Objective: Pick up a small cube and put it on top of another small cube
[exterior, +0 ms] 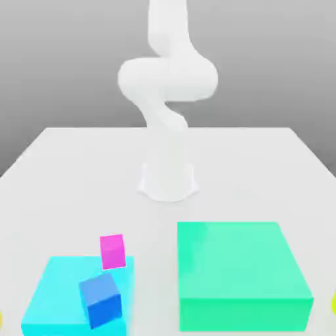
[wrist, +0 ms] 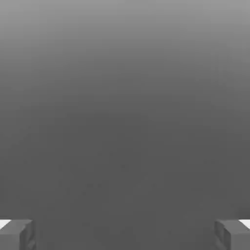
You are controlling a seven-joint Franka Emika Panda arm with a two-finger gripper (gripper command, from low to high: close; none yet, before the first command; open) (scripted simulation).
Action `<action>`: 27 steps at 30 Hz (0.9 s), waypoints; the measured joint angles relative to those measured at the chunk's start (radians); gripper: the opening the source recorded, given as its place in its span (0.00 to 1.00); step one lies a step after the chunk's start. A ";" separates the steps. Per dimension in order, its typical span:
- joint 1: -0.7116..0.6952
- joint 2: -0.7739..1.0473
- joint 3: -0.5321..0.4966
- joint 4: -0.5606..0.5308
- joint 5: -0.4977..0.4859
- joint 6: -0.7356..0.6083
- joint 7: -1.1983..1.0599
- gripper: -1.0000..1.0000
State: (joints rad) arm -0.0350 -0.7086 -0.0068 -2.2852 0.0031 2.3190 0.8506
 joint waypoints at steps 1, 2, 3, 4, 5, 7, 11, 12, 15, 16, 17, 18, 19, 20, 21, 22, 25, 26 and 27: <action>-0.014 0.039 -0.004 0.006 0.000 0.008 0.022 0.50; -0.030 0.077 -0.005 0.013 0.004 0.016 0.042 0.50; -0.044 0.114 -0.009 0.019 0.005 0.024 0.063 0.50; -0.057 0.151 -0.012 0.025 0.005 0.031 0.083 0.50; -0.069 0.187 -0.016 0.031 0.006 0.039 0.104 0.50; -0.094 0.260 -0.025 0.042 0.007 0.054 0.145 0.50; -0.137 0.405 -0.049 0.066 0.010 0.084 0.227 0.50; -0.147 0.441 -0.055 0.072 0.011 0.092 0.247 0.50; -0.174 0.550 -0.079 0.090 0.018 0.114 0.305 0.50; -0.184 0.586 -0.086 0.095 0.022 0.121 0.323 0.50; -0.200 0.622 -0.094 0.101 0.026 0.129 0.341 0.50; -0.212 0.659 -0.101 0.107 0.030 0.136 0.359 0.50; -0.228 0.695 -0.107 0.113 0.036 0.144 0.376 0.50; -0.242 0.732 -0.113 0.119 0.041 0.151 0.392 0.50; -0.252 0.768 -0.118 0.125 0.047 0.159 0.409 0.50; -0.261 0.804 -0.123 0.131 0.054 0.166 0.426 0.50; -0.283 0.915 -0.142 0.149 0.078 0.189 0.471 0.50; -0.292 0.951 -0.149 0.155 0.088 0.196 0.486 0.50; -0.301 0.988 -0.157 0.161 0.098 0.202 0.500 0.50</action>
State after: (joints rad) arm -0.3360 0.2797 -0.1633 -2.1243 0.1008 2.5214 1.3508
